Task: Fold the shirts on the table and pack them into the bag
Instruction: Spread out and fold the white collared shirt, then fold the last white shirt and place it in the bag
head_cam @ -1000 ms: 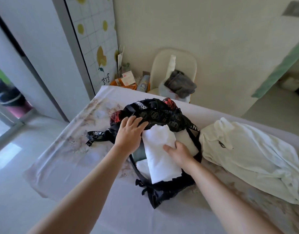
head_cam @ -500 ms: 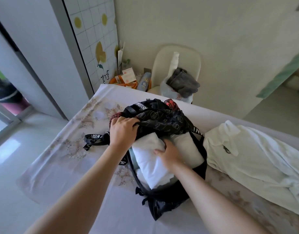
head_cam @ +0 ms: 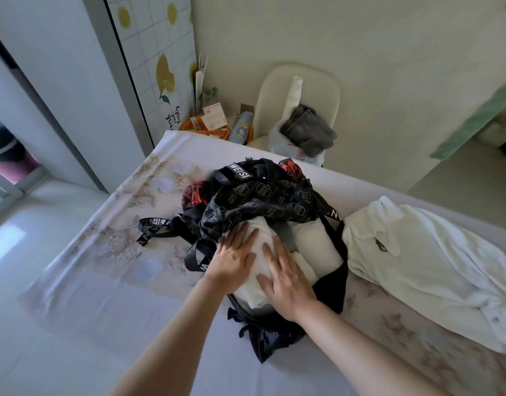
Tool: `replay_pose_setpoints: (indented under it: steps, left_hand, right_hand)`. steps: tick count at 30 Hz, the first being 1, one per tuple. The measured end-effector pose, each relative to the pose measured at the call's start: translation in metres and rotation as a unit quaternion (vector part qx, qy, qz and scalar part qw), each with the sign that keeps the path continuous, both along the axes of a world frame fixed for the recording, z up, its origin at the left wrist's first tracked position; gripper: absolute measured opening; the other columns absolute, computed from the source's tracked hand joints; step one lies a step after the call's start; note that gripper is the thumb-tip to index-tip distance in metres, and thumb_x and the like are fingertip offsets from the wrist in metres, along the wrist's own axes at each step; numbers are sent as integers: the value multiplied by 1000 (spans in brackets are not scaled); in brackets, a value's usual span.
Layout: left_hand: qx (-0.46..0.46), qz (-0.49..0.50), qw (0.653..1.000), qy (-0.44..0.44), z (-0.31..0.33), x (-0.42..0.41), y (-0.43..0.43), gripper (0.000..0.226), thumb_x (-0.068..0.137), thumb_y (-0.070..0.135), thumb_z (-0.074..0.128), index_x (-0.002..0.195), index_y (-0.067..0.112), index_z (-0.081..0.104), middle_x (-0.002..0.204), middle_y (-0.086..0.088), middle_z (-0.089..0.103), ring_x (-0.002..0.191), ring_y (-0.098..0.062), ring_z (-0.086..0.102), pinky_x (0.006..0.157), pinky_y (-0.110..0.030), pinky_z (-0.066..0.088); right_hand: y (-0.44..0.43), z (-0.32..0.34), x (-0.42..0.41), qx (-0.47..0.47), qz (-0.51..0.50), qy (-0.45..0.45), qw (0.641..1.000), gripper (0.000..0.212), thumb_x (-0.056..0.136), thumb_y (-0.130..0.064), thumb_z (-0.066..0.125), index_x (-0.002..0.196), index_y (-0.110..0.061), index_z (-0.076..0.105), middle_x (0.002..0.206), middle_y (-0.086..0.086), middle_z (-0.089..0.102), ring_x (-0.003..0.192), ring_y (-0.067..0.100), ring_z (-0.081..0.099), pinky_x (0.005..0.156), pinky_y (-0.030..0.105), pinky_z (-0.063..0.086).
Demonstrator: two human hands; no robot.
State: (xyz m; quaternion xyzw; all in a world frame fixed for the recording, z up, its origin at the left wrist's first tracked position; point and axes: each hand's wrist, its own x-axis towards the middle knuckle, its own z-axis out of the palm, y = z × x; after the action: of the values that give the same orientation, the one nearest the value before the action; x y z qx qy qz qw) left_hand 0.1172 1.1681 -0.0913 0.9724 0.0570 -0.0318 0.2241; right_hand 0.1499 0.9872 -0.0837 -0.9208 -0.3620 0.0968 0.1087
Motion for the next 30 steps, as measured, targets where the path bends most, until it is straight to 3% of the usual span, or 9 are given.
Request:
replay_pose_setpoints:
  steps: [5,8,11,13,16,18,22,25,30]
  left_hand:
    - [17,72,996,-51,7,-5,-21,67,91,41,23,155,20,25,163,-4,15,151,-25,6,122,-39,-1]
    - [6,86,996,-31,-4,-18,-33,69,94,50,19,158,26,11,165,-2,1,151,-26,-6,121,-41,-3]
    - [-7,77,997,29,-2,-14,-28,68,99,51,26,157,31,-2,165,2,-11,150,-21,-15,122,-45,2]
    - [4,77,995,57,8,-8,-26,69,99,52,29,157,31,-2,165,1,-9,150,-23,-10,122,-47,4]
    - [44,94,994,38,32,-1,-38,67,97,47,39,156,26,15,163,-5,12,148,-29,12,119,-46,14]
    - [39,95,994,-29,48,2,-55,58,97,39,45,151,25,31,156,-3,32,140,-28,30,112,-44,27]
    - [-48,56,991,-112,63,22,-108,44,95,26,51,139,21,50,136,0,54,122,-27,50,98,-41,44]
    - [-80,1,990,-119,64,42,-174,38,95,24,51,133,23,56,130,3,59,116,-24,53,93,-41,47]
    - [-165,-49,985,24,32,78,-300,39,96,25,47,135,25,55,132,1,58,119,-20,55,95,-35,48]
  right_hand:
    - [4,15,0,-73,-30,77,994,85,86,-68,-4,156,-22,-18,161,6,-31,153,27,-8,123,35,10]
    - [5,14,-2,-69,-48,155,984,74,102,-57,25,158,-28,-13,162,-1,-29,153,25,-9,123,37,5]
    - [-1,22,11,-43,-61,222,972,69,101,-55,35,158,-37,2,165,-11,-17,153,18,0,124,39,11]
    - [-10,30,17,-10,-59,206,977,62,100,-54,38,157,-38,19,167,-9,2,152,16,12,123,38,17]
    - [-37,42,20,55,-76,141,986,48,101,-46,46,145,-29,48,155,-4,40,143,15,33,119,38,26]
    - [-65,51,24,119,-121,130,977,43,100,-40,51,139,-24,57,146,-4,50,138,13,41,116,33,31]
    - [-138,65,34,209,-228,155,938,34,100,-32,55,131,-25,62,132,-9,58,122,6,54,103,24,42]
    - [-210,57,37,207,-288,180,917,32,100,-35,55,131,-27,61,130,-11,58,115,4,56,99,21,42]
    - [-340,19,36,177,-360,199,894,35,99,-30,55,134,-23,58,135,-4,56,125,11,55,104,26,42]
